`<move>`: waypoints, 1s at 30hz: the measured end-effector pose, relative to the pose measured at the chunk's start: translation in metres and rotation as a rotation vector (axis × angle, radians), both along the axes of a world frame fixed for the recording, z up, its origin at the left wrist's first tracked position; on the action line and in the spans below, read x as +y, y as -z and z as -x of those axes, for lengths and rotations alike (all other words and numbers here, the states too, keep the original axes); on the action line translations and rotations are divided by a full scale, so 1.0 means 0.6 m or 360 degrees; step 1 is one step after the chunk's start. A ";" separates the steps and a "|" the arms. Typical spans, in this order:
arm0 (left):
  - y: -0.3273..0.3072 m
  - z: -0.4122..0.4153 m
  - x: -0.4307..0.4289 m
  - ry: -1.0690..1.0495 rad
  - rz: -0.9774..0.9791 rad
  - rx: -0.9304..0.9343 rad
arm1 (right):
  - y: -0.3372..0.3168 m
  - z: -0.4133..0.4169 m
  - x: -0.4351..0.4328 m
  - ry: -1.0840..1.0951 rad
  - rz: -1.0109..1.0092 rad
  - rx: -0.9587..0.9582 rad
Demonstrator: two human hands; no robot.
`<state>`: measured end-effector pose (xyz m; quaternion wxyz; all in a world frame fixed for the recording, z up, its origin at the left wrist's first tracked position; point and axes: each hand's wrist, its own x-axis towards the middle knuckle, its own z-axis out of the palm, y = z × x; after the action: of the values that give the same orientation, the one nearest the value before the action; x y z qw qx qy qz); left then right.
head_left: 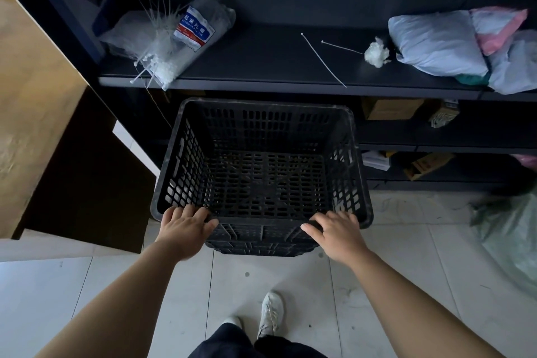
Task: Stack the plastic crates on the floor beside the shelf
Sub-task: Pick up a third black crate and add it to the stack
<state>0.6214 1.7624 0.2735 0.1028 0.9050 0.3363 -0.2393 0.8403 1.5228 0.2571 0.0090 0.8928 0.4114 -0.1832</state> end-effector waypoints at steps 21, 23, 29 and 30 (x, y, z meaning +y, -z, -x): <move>-0.074 -0.019 -0.004 0.0021 0.0189 -0.0483 | -0.070 0.083 -0.018 0.0548 -0.0279 0.0018; -0.095 -0.024 -0.009 0.0088 0.0207 -0.0601 | -0.091 0.101 -0.032 0.0661 -0.0394 -0.0030; -0.155 -0.066 -0.047 0.0360 0.0306 -0.0853 | -0.147 0.145 -0.092 0.1011 -0.0680 -0.0240; -0.164 -0.075 -0.055 0.0398 0.0338 -0.0890 | -0.155 0.151 -0.104 0.1050 -0.0713 -0.0279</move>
<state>0.6661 1.7295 0.3721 0.2547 0.9543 0.1544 -0.0260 0.7495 1.4605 0.3499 -0.2100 0.9690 0.1302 -0.0051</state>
